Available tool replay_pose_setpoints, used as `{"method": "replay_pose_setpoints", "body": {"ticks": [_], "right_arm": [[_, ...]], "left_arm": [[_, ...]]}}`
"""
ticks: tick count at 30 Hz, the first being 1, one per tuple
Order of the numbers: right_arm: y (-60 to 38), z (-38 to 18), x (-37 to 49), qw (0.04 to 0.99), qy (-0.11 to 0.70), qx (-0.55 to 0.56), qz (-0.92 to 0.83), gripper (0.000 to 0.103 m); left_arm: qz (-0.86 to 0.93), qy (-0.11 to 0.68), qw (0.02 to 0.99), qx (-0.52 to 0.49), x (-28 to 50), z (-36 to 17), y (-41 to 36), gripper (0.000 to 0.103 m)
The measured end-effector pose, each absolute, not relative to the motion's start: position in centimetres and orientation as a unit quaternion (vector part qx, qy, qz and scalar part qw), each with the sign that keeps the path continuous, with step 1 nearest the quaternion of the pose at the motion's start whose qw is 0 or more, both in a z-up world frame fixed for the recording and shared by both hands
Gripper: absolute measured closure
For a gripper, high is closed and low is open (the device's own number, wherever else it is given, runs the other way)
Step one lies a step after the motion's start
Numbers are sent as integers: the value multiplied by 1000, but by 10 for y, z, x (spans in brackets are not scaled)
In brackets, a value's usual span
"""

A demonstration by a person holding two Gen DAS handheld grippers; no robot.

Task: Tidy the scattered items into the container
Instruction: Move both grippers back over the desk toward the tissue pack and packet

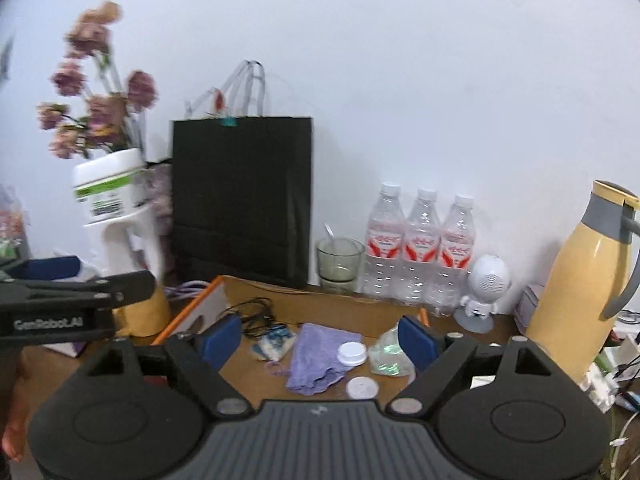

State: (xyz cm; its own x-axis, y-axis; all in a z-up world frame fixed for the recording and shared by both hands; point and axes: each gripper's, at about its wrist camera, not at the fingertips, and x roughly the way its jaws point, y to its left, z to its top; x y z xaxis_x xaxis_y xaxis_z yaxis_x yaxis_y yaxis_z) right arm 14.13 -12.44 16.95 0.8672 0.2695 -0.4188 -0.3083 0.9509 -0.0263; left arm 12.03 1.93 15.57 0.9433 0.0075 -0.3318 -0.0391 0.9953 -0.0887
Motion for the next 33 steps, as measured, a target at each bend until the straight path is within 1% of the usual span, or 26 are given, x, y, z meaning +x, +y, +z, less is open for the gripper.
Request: {"method": "replay_pose_setpoints", "body": {"ticks": [7, 9, 12, 14, 18, 22, 25, 28, 29, 30, 31, 32, 33], "right_arm": [[-149, 123, 61, 970, 180, -35, 163, 17], [-152, 108, 40, 968, 181, -19, 171, 11], [-155, 90, 23, 964, 204, 31, 168, 11], [-154, 80, 8, 962, 211, 40, 168, 11], [-147, 64, -16, 957, 231, 32, 173, 13], [-125, 48, -19, 949, 262, -13, 177, 14], [-108, 32, -9, 941, 294, -46, 164, 22], [-103, 20, 5, 932, 323, -43, 158, 35], [-102, 17, 9, 930, 328, -44, 156, 40], [-101, 14, 13, 929, 333, -47, 156, 41], [-100, 11, 17, 927, 338, -51, 154, 44], [-99, 7, 20, 925, 343, -55, 156, 53], [-99, 6, 21, 925, 340, -52, 163, 58]], "left_arm": [[26, 140, 989, -39, 32, 110, 32, 0], [37, 145, 988, -38, 15, 99, 29, 0], [19, 162, 986, -27, -8, 88, 22, 0], [15, 162, 987, -10, -25, 82, 16, 0], [12, 176, 984, 15, -46, 66, 11, 0], [6, 209, 978, 18, -48, 46, 11, 0], [-7, 235, 972, 19, -37, 39, 13, 0], [-27, 237, 971, 16, -23, 38, 17, 0], [-35, 239, 970, 16, -16, 38, 19, 2], [-42, 242, 969, 16, -7, 39, 20, 4], [-48, 247, 968, 15, 3, 40, 21, 10], [-57, 253, 966, 16, 15, 39, 23, 15], [-63, 259, 964, 18, 28, 39, 24, 18]]}}
